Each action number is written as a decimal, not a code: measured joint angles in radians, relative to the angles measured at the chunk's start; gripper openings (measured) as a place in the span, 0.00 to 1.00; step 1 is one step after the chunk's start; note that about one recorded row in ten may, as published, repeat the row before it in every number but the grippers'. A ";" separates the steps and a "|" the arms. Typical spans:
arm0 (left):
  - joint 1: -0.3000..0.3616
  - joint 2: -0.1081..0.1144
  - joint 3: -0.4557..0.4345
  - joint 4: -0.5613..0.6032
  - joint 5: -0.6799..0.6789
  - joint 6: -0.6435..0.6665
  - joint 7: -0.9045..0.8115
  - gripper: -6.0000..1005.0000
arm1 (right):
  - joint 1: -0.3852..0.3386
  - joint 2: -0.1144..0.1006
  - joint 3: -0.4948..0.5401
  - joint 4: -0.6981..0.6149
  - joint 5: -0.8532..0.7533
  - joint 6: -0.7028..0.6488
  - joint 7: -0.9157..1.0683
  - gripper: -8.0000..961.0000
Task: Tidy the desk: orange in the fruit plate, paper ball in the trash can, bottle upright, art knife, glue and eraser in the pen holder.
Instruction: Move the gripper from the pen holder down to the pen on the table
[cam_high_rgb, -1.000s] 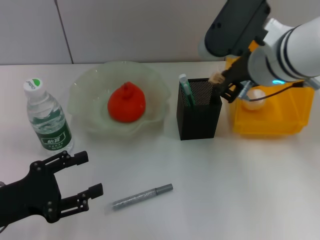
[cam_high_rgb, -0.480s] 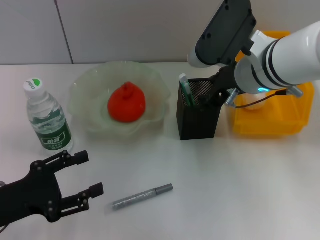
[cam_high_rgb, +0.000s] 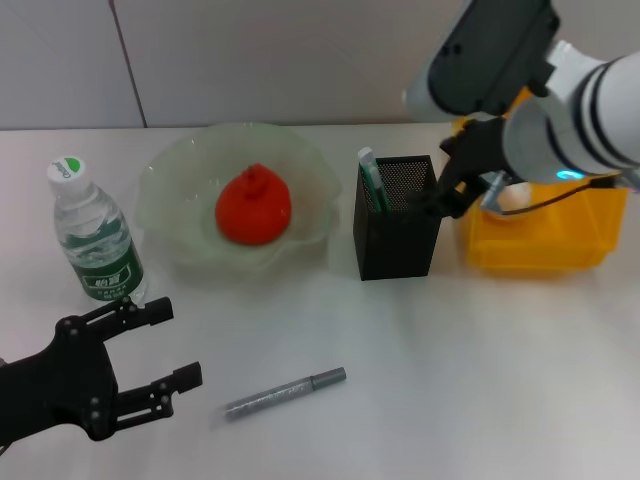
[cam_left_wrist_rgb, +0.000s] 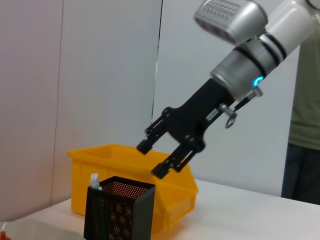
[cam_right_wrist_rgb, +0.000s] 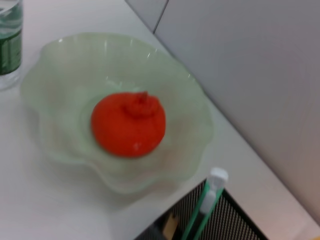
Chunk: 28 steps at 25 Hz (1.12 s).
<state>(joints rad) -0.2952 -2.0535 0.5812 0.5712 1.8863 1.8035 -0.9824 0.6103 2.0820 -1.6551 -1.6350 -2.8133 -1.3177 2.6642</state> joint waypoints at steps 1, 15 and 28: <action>0.000 0.000 0.003 0.004 0.002 0.000 0.000 0.80 | -0.002 0.000 0.010 -0.012 0.009 -0.024 0.000 0.71; -0.003 -0.001 -0.001 0.036 0.007 -0.006 -0.028 0.80 | 0.069 -0.002 0.121 0.000 0.361 -0.424 -0.224 0.74; 0.042 0.027 0.001 0.026 0.011 0.000 -0.040 0.80 | 0.339 0.007 0.060 0.554 0.581 -0.240 -0.568 0.74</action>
<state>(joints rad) -0.2534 -2.0263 0.5822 0.5972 1.8974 1.8031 -1.0219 0.9495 2.0885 -1.5956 -1.0810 -2.2328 -1.5581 2.0962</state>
